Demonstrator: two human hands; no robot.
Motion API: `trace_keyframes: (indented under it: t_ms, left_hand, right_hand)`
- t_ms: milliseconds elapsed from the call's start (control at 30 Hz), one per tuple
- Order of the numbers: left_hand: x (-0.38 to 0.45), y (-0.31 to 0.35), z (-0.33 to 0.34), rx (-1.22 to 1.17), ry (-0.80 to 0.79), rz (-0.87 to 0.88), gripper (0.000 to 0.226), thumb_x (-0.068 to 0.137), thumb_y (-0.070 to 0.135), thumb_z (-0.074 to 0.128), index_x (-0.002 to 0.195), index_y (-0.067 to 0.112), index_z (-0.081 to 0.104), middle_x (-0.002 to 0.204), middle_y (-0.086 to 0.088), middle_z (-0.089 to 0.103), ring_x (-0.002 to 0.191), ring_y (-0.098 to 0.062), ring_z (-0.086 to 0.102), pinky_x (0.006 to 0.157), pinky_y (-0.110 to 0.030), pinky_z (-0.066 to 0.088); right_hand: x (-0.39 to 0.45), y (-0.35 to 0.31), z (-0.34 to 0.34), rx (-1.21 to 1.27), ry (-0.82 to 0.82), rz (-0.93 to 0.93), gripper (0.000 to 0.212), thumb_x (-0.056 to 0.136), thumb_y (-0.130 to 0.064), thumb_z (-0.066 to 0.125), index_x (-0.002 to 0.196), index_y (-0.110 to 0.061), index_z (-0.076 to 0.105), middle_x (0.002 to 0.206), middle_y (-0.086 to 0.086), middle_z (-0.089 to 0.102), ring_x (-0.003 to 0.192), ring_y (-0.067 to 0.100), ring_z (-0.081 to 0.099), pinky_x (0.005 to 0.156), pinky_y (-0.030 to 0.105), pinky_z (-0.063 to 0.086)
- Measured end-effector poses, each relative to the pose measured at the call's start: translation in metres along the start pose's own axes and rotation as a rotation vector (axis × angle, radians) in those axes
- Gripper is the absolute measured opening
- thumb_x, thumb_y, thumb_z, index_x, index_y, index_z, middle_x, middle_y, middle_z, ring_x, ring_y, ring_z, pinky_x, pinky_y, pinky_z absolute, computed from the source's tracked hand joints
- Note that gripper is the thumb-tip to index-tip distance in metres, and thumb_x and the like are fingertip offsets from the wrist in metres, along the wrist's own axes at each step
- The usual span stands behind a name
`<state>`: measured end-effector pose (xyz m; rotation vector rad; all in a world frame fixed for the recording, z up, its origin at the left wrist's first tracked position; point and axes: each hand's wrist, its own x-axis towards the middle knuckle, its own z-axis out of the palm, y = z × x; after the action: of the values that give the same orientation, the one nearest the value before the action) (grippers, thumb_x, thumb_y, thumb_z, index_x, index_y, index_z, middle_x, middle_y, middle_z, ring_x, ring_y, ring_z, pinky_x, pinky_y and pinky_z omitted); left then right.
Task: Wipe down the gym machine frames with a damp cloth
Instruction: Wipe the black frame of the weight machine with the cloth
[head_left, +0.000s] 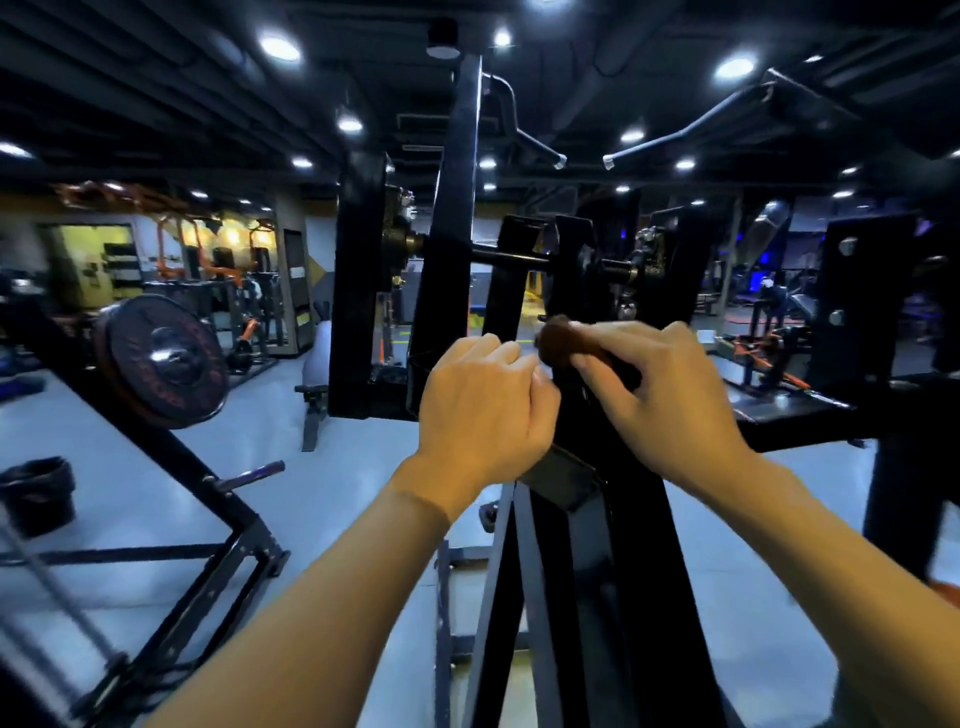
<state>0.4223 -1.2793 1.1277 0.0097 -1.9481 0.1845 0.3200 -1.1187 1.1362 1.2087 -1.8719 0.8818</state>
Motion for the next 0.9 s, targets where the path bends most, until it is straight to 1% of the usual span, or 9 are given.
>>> trace_keyframes:
  t_ms: [100,167,233,300,400,600,733,833,900]
  left_hand:
    - [-0.001,0.003,-0.002,0.043,-0.059,-0.031,0.037,0.099,0.026,0.031,0.068,0.018,0.050,0.067,-0.001,0.054,0.068,-0.022,0.046,0.076,-0.035,0.039]
    - [-0.002,0.007,-0.003,0.045,-0.073,-0.062,0.036,0.100,0.025,0.030,0.069,0.018,0.046,0.068,0.001,0.049,0.068,-0.019,0.040,0.075,-0.031,0.034]
    - [-0.002,0.012,-0.004,0.038,-0.061,-0.103,0.039,0.100,0.023,0.029,0.067,0.015,0.046,0.067,0.003,0.043,0.068,-0.017,0.035,0.073,-0.027,0.024]
    - [-0.001,0.017,-0.004,0.033,-0.037,-0.132,0.037,0.099,0.021,0.031,0.065,0.015,0.045,0.066,0.003,0.042,0.067,-0.017,0.034,0.073,-0.026,0.022]
    - [0.001,0.021,-0.003,0.033,-0.057,-0.152,0.034,0.098,0.020,0.031,0.065,0.018,0.041,0.066,0.004,0.040,0.066,-0.018,0.035,0.074,-0.027,0.024]
    - [-0.003,0.018,-0.002,-0.019,-0.029,-0.125,0.043,0.101,0.023,0.026,0.069,0.010,0.053,0.067,-0.001,0.046,0.066,-0.021,0.041,0.073,-0.030,0.026]
    - [-0.003,0.017,-0.001,-0.016,-0.043,-0.132,0.045,0.102,0.023,0.025,0.069,0.010,0.053,0.067,-0.001,0.046,0.066,-0.021,0.041,0.073,-0.030,0.029]
    - [-0.003,0.015,-0.001,0.004,-0.043,-0.134,0.046,0.102,0.023,0.025,0.067,0.011,0.053,0.067,-0.001,0.046,0.067,-0.022,0.042,0.073,-0.030,0.029]
    - [-0.002,0.016,0.001,0.021,-0.028,-0.135,0.046,0.101,0.023,0.026,0.066,0.011,0.054,0.066,-0.001,0.046,0.066,-0.022,0.041,0.073,-0.031,0.031]
  right_hand:
    - [-0.021,0.000,-0.008,0.040,-0.021,-0.073,0.032,0.105,-0.044,0.054,0.135,-0.043,0.065,0.127,-0.024,0.067,0.101,0.018,0.059,0.085,0.030,0.043]
    - [-0.022,0.009,-0.012,0.085,0.003,-0.032,0.033,0.103,-0.043,0.056,0.134,-0.043,0.066,0.125,-0.022,0.068,0.102,0.018,0.055,0.081,0.030,0.043]
    - [-0.010,0.023,-0.008,0.106,0.044,0.016,0.033,0.103,-0.043,0.057,0.135,-0.040,0.066,0.124,-0.016,0.070,0.104,0.021,0.056,0.078,0.029,0.039]
    - [0.006,0.035,-0.001,0.111,0.063,0.053,0.034,0.104,-0.042,0.057,0.136,-0.038,0.066,0.124,-0.013,0.071,0.106,0.024,0.059,0.079,0.026,0.035]
    - [0.011,0.034,0.006,0.103,0.058,0.058,0.036,0.104,-0.045,0.054,0.138,-0.038,0.065,0.125,-0.015,0.070,0.107,0.025,0.060,0.078,0.025,0.033]
    - [-0.020,0.025,-0.013,0.106,0.049,0.011,0.034,0.104,-0.042,0.055,0.136,-0.038,0.065,0.121,-0.019,0.067,0.096,0.014,0.043,0.068,0.026,0.037]
    - [0.021,0.039,-0.004,0.084,0.065,0.127,0.035,0.106,-0.039,0.055,0.139,-0.037,0.064,0.127,-0.012,0.069,0.103,0.022,0.049,0.070,0.029,0.042]
    - [0.008,0.026,-0.006,0.056,0.042,0.039,0.036,0.105,-0.040,0.055,0.140,-0.037,0.063,0.129,-0.016,0.066,0.102,0.021,0.048,0.077,0.027,0.037]
    - [-0.013,0.024,-0.012,0.038,0.027,-0.019,0.035,0.105,-0.041,0.055,0.139,-0.039,0.063,0.126,-0.022,0.065,0.098,0.013,0.041,0.068,0.022,0.034]
